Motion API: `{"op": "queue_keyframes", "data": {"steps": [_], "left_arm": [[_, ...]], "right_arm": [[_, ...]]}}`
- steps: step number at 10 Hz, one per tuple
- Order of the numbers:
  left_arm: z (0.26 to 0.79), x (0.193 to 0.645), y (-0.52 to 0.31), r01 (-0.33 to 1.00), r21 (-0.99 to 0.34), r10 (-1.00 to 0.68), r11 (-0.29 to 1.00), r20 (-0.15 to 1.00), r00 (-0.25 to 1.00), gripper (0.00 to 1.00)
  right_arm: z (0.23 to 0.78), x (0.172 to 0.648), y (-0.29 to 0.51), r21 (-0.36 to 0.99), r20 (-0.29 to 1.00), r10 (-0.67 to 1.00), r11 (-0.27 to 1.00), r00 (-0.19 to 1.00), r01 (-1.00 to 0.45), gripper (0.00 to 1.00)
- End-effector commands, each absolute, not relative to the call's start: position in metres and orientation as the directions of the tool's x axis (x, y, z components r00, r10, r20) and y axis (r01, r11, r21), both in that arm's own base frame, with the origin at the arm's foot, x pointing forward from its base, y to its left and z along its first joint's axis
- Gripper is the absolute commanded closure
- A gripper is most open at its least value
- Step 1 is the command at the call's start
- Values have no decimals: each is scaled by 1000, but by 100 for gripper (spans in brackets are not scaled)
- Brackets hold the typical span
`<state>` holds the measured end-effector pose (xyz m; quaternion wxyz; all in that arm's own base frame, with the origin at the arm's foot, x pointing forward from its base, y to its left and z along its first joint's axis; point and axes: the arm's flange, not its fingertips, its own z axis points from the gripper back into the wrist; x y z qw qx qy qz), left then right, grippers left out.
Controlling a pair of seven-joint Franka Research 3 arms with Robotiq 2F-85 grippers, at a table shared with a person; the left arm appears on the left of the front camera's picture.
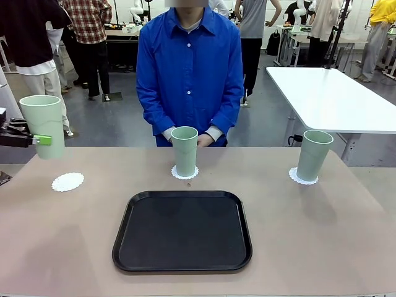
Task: Place coasters on the table and set cups on them.
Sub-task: Take one Reusable plastic cup from the Flat Tray and place it on a coaster set by the human.
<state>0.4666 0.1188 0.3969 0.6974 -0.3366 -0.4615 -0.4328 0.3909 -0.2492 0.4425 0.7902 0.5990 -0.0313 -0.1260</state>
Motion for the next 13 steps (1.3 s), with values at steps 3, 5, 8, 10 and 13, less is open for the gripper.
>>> {"op": "queue_keyframes", "data": {"steps": [3, 5, 8, 10, 13], "left_arm": [[396, 470, 125, 910, -71, -293, 408, 934, 204, 16], [396, 470, 125, 910, -71, -293, 408, 934, 204, 16], [394, 472, 125, 910, -75, -292, 407, 934, 207, 16], [370, 490, 126, 934, -24, -266, 357, 956, 126, 16], [330, 514, 136, 942, -44, -206, 333, 971, 118, 16]], "right_arm": [[443, 388, -247, 956, -99, -236, 246, 967, 158, 0], [443, 388, -247, 956, -99, -236, 246, 967, 158, 0], [443, 388, -247, 956, -99, -236, 246, 967, 158, 0], [443, 388, -247, 956, -99, -236, 246, 967, 158, 0], [443, 388, -247, 956, -99, -236, 246, 967, 158, 0]]}}
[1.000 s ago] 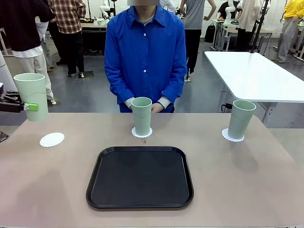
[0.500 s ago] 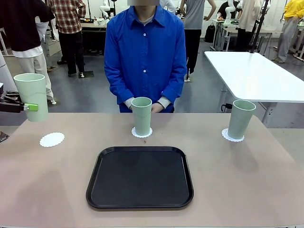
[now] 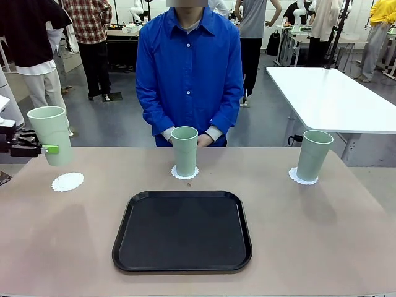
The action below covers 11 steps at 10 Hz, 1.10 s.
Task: Place coasters on the table and set cups on them.
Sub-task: Take one Reusable plastic cup from the Flat Tray and place it on a coaster set by the human.
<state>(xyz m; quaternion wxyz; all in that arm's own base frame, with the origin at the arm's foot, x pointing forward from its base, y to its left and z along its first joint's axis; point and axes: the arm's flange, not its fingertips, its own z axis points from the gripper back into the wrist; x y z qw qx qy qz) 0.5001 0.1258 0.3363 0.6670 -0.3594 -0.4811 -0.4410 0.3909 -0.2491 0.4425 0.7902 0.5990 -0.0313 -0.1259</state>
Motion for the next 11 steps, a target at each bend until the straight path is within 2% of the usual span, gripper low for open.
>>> {"op": "queue_keyframes", "data": {"steps": [1, 11], "left_arm": [[319, 516, 141, 940, -45, -204, 337, 972, 120, 16], [259, 527, 151, 965, -72, -164, 252, 980, 116, 16]], "right_arm": [[443, 388, -247, 956, -99, -236, 246, 967, 158, 0], [443, 388, -247, 956, -99, -236, 246, 967, 158, 0]]}}
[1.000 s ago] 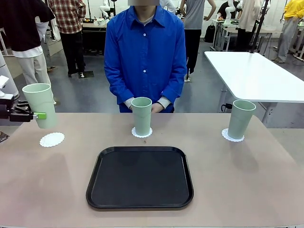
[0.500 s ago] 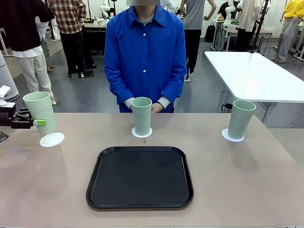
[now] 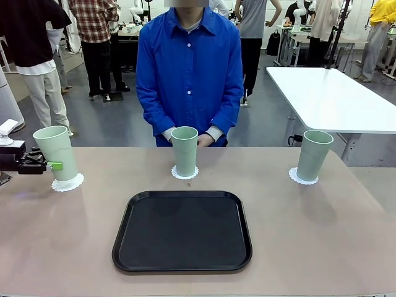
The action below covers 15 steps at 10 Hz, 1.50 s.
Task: Place coasters on the table and set cups on them.
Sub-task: Take one Reusable plastic cup from the Flat Tray and place it on a coaster set by the human.
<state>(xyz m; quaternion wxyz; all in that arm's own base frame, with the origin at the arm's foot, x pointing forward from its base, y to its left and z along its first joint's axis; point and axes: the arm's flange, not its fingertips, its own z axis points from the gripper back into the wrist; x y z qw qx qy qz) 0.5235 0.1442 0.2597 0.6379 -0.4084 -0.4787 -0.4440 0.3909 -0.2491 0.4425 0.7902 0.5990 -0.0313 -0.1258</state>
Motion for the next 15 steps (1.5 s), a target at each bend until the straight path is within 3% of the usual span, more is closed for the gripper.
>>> {"op": "queue_keyframes", "data": {"steps": [1, 15], "left_arm": [[256, 528, 152, 965, -75, -160, 250, 980, 118, 16], [234, 526, 154, 977, -46, -222, 208, 971, 93, 16]], "right_arm": [[443, 388, -247, 956, -99, -236, 246, 967, 158, 0], [443, 388, -247, 956, -99, -236, 246, 967, 158, 0]]}}
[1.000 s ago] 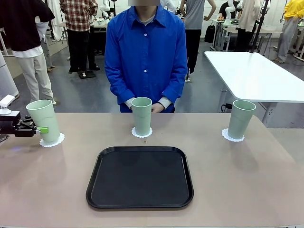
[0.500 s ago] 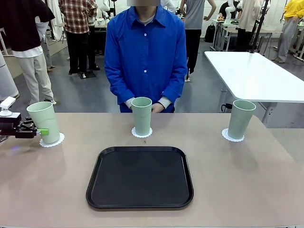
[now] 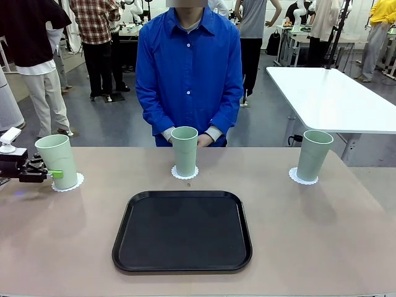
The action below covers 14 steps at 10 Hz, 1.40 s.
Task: Place coasters on the table and set cups on them.
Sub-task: Take one Reusable plastic cup from the Flat Tray and place it on a coaster set by the human.
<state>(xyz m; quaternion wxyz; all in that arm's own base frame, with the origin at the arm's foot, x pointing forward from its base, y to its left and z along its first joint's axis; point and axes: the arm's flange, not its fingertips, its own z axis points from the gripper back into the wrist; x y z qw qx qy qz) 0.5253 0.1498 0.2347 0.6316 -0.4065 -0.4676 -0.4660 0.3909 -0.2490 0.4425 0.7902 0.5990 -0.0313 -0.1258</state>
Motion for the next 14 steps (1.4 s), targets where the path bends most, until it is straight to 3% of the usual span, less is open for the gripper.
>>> {"op": "queue_keyframes", "data": {"steps": [1, 3, 14], "left_arm": [[233, 526, 154, 977, -45, -225, 207, 970, 92, 10], [233, 526, 155, 978, -42, -216, 206, 973, 87, 0], [230, 528, 157, 987, -53, -216, 152, 973, 86, 0]], "right_arm": [[443, 388, -247, 956, -99, -236, 246, 967, 158, 0], [443, 388, -247, 956, -99, -236, 246, 967, 158, 0], [443, 388, -247, 956, -99, -236, 246, 967, 158, 0]]}}
